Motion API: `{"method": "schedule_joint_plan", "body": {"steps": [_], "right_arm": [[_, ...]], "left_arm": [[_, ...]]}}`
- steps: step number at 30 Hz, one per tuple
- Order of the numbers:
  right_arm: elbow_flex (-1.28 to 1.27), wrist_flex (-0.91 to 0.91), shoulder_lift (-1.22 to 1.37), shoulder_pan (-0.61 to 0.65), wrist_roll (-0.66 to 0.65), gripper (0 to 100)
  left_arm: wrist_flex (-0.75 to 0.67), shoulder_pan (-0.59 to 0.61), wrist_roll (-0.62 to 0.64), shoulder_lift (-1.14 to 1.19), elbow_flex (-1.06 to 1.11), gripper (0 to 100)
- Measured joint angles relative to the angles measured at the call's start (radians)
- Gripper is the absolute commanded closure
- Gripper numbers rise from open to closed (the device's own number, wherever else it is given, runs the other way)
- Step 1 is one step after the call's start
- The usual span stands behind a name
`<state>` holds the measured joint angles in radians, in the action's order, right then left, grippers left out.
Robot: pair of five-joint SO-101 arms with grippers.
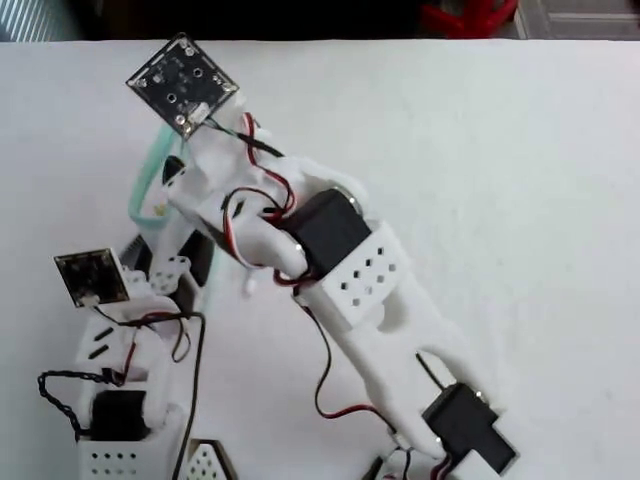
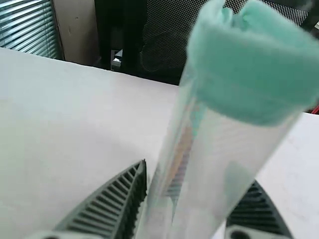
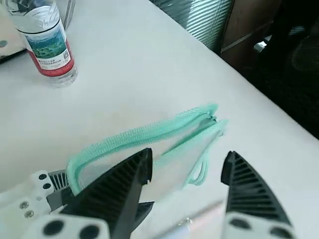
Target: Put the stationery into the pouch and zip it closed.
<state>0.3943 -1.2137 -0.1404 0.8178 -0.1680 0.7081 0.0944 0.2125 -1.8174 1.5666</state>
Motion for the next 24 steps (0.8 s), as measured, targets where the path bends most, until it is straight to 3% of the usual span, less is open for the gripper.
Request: {"method": "schedule_joint_plan", "body": {"steps": [9, 15, 20, 24], "right_arm": [[-0.078, 0.061, -0.054, -0.207, 0.000, 85.4], [-0.322, 0.285, 0.158, -0.282, 0.000, 85.4], [-0.342, 0.459, 0.382, -0.278, 0.092, 85.4], [-0.311, 0.496, 0.569, -0.292, 0.153, 85.4]], "left_arm": [[0.000, 0.000, 0.000, 0.000, 0.000, 74], [0.000, 0.000, 0.000, 0.000, 0.000, 74], [-0.014, 0.000, 0.000, 0.000, 0.000, 74], [-0.035, 0.031, 0.014, 0.000, 0.000, 74]]}}
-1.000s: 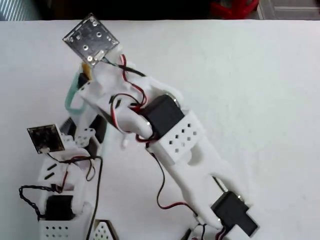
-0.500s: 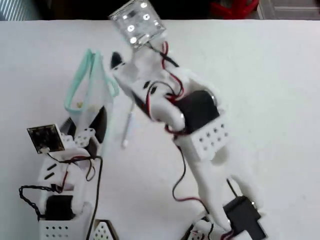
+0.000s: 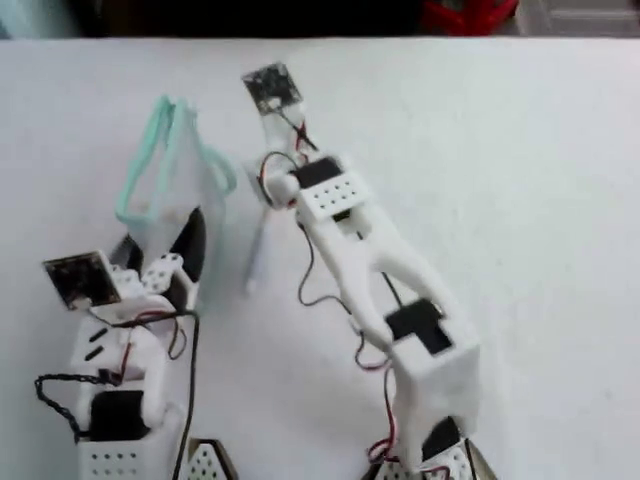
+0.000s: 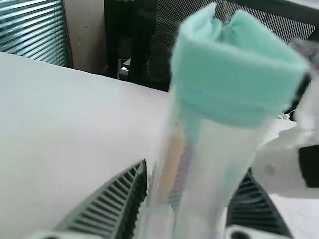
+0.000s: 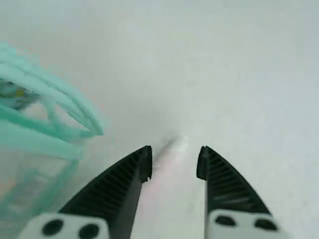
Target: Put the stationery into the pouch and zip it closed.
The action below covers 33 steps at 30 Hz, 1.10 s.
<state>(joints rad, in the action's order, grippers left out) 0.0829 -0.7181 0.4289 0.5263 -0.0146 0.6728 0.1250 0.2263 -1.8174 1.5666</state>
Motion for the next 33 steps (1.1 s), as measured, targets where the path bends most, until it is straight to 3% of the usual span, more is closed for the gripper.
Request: {"method": "schedule_joint_plan", "body": {"steps": [11, 15, 20, 29, 33], "right_arm": [[0.440, -0.315, 0.388, 0.014, 0.015, 86.0], [0.626, -0.437, 0.493, 0.020, 0.017, 99.4], [0.832, -0.565, 0.605, 0.008, 0.018, 97.9], [1.241, -0.947, 0.638, -0.057, 0.020, 98.1], [1.471, -1.002, 0.571, -0.083, -0.023, 98.1]], "left_arm": [[-0.028, 0.006, 0.000, 0.000, 0.018, 74], [-0.028, 0.000, 0.000, 0.002, 0.028, 74], [-0.028, -0.005, 0.000, 0.002, 0.028, 74], [-0.028, -0.005, 0.000, 0.002, 0.028, 74], [-0.028, -0.005, 0.000, 0.002, 0.028, 74]]}}
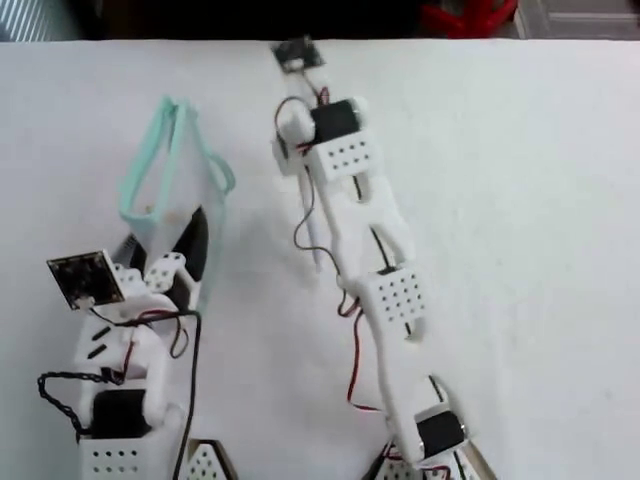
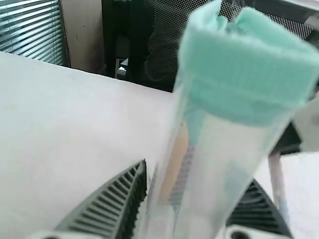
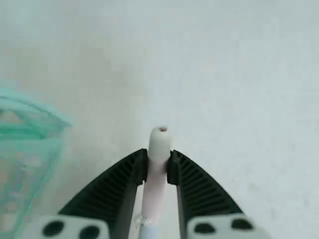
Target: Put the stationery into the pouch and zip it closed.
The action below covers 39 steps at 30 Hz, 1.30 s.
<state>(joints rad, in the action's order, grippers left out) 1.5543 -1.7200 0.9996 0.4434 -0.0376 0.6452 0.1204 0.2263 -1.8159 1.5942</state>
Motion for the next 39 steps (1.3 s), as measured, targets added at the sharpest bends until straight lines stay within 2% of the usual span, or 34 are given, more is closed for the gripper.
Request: {"method": "schedule_joint_plan", "body": {"steps": [13, 17, 20, 27, 39], "right_arm": [[0.083, 0.002, -0.617, 0.138, -0.028, 98.1], [0.083, 0.084, -0.741, 0.160, -0.028, 98.1], [0.084, 0.204, -0.810, 0.239, -0.028, 98.1], [0.005, 0.399, -0.730, 0.407, -0.028, 98.1], [-0.012, 0.325, -0.580, 0.379, -0.028, 98.1]], "left_arm": [[0.000, 0.000, 0.000, 0.000, 0.000, 74], [0.000, 0.000, 0.000, 0.000, 0.000, 74], [0.000, -0.002, 0.000, 0.000, 0.000, 74], [0.000, -0.035, 0.000, 0.000, 0.000, 74], [0.000, -0.035, 0.000, 0.000, 0.000, 74]]}}
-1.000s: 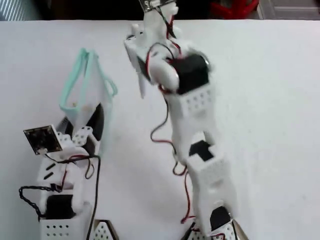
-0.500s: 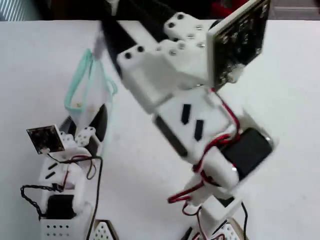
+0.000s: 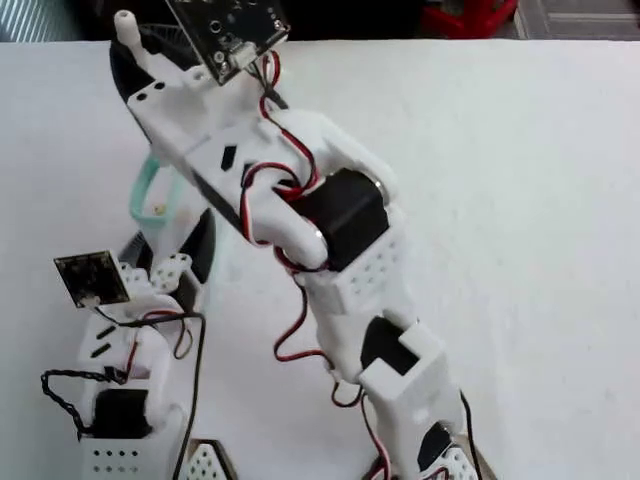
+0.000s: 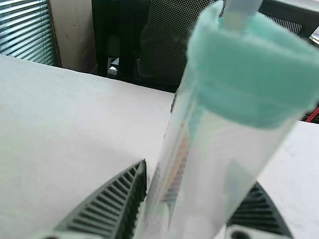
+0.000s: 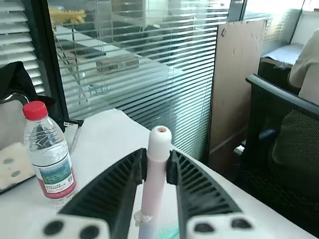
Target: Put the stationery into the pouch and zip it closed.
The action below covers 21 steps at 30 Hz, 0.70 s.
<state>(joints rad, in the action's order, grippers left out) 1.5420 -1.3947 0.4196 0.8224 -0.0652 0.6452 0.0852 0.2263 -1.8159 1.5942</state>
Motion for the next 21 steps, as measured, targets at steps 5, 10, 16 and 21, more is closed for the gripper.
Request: {"method": "schedule_joint_plan", "body": {"steps": [5, 10, 16, 21], "right_arm": [[0.000, -0.040, 0.002, 0.000, -0.002, 98.1], [-0.005, -0.104, 0.040, 0.002, -0.002, 98.1], [-0.006, -0.152, 0.061, 0.002, -0.002, 97.7], [-0.006, -0.163, 0.061, 0.002, -0.002, 84.5]], "left_arm": [[0.000, 0.000, 0.000, 0.000, 0.000, 74], [0.000, 0.000, 0.000, 0.000, 0.000, 74], [0.000, 0.000, 0.000, 0.000, 0.000, 74], [0.000, 0.000, 0.000, 0.000, 0.000, 74]]}}
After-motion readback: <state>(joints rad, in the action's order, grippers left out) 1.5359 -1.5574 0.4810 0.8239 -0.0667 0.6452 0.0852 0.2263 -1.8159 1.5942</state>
